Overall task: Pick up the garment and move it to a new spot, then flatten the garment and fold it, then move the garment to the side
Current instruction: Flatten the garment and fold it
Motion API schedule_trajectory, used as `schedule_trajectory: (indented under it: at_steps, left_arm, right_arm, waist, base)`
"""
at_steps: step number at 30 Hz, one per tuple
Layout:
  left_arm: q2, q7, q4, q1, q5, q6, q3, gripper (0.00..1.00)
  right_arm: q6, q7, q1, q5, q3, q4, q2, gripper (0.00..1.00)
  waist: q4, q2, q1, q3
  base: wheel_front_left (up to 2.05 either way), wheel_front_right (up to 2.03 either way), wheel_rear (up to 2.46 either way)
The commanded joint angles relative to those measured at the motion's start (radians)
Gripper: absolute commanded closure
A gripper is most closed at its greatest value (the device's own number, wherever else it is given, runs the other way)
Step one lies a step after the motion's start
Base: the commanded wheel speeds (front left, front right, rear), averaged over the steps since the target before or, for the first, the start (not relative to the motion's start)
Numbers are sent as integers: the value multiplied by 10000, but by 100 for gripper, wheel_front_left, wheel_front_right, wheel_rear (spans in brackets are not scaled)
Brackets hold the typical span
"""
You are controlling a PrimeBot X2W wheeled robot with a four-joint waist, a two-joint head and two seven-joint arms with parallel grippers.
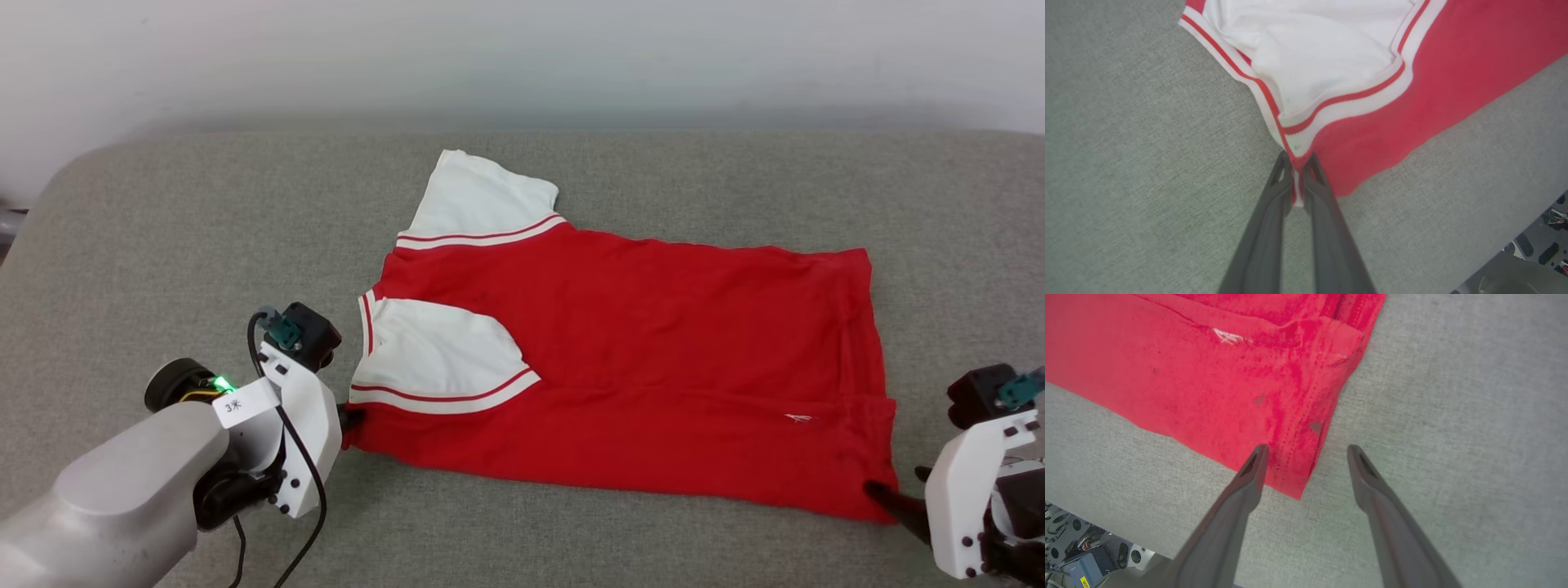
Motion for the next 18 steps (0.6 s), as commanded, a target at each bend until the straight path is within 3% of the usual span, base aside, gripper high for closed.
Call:
schedule_trajectory:
  at_steps: [1,9,13,14,15,16,18]
  left_arm:
    - [-8,-39,-57,-152,65,19,21,100]
    - [-68,-104,-76,-124,76,70,14,100]
    - [-87,-166,-18,14,-11,89,20,100]
    - [-88,-183,2,65,-23,92,25,100]
    - [-85,-198,28,112,-73,94,33,100]
    - [-78,-210,42,150,-85,90,35,100]
    - [-70,-283,84,261,-159,99,41,100]
  right_arm:
    - [-8,-120,-191,-64,150,308,149,0]
    - [-5,-750,-391,-2,1093,2031,838,0]
    - [-5,-1176,-421,124,1617,2527,853,0]
    - [-5,-1338,-479,182,1696,2558,818,73]
    - [-5,-1445,-540,260,1780,2587,762,95]
    - [-5,-1597,-570,287,1825,2590,659,100]
    - [-8,-1953,-689,244,1852,2564,368,100]
  waist:
    - [61,-1,0,152]
    - [212,-1,0,492]
    - [209,-1,0,504]
    - [192,-1,0,485]
    - [166,-1,0,446]
    - [144,-1,0,399]
    - [109,-1,0,273]
  base:
    - [0,0,0]
    - [0,0,0]
    - [0,0,0]
    - [0,0,0]
    - [0,0,0]
    - [0,0,0]
    - [0,0,0]
